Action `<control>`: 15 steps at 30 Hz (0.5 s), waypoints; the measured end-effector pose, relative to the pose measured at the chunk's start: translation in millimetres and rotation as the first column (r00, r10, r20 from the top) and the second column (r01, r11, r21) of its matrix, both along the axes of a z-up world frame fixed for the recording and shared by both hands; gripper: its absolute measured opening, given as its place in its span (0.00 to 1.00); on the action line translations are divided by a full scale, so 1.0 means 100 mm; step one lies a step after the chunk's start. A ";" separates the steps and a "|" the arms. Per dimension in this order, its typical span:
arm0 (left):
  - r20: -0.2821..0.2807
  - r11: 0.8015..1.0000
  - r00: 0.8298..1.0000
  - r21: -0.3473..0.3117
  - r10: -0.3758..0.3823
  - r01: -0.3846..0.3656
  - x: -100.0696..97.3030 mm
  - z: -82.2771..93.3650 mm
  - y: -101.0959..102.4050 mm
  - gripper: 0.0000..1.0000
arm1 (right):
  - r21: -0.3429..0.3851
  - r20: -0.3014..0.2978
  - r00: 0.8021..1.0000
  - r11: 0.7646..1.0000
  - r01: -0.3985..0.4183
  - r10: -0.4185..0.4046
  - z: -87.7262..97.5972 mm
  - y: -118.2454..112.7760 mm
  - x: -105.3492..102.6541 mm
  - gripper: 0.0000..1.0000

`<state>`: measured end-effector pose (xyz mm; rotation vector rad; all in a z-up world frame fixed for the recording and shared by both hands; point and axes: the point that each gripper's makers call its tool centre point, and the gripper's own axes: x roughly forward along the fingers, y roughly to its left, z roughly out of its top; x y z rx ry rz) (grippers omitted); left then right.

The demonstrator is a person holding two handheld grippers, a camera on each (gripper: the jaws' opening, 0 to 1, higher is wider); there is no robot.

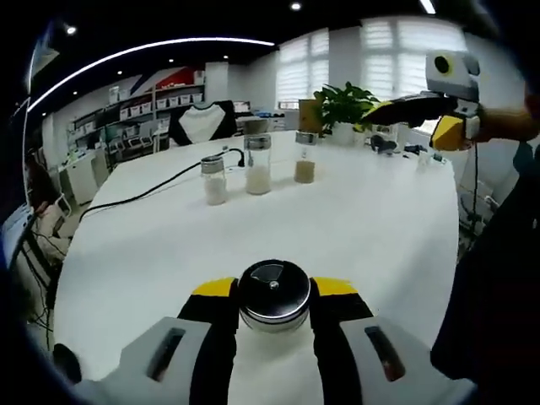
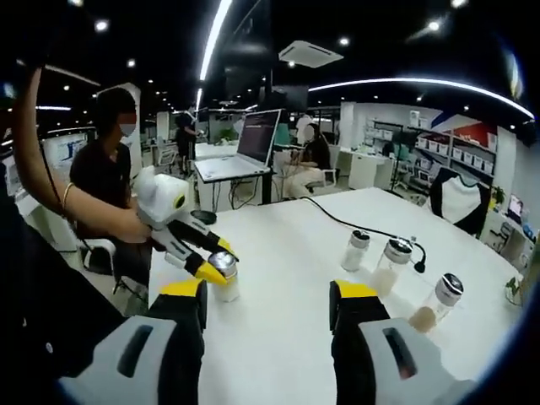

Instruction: Rotate the seasoning bottle until the label or dispensing opening points toward the visible target arrow and the bottle remains upright within the marked orientation range

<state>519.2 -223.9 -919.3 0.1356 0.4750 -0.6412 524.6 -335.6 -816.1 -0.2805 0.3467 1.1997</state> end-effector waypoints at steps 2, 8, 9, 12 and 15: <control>0.007 0.998 0.998 -0.001 -0.057 0.057 -0.02 -0.01 -0.02 0.34 | -0.003 -0.022 1.000 1.000 -0.010 0.010 -0.01 0.05 0.01 0.57; -0.013 0.975 0.980 -0.097 -0.201 0.199 -0.17 0.01 -0.17 0.34 | -0.017 -0.026 0.998 0.998 -0.057 0.057 -0.04 0.19 -0.02 0.57; -0.022 0.971 0.975 -0.105 -0.220 0.217 -0.21 0.02 -0.20 0.34 | -0.019 -0.029 0.997 0.997 -0.069 0.069 -0.04 0.22 -0.04 0.57; -0.006 0.960 0.963 -0.076 -0.270 0.268 -0.26 0.04 -0.25 0.34 | -0.030 -0.034 0.994 0.994 -0.103 0.102 -0.08 0.31 -0.09 0.56; -0.004 0.951 0.952 -0.021 -0.307 0.307 -0.31 0.06 -0.30 0.34 | -0.056 -0.028 0.990 0.989 -0.137 0.136 -0.12 0.39 -0.14 0.56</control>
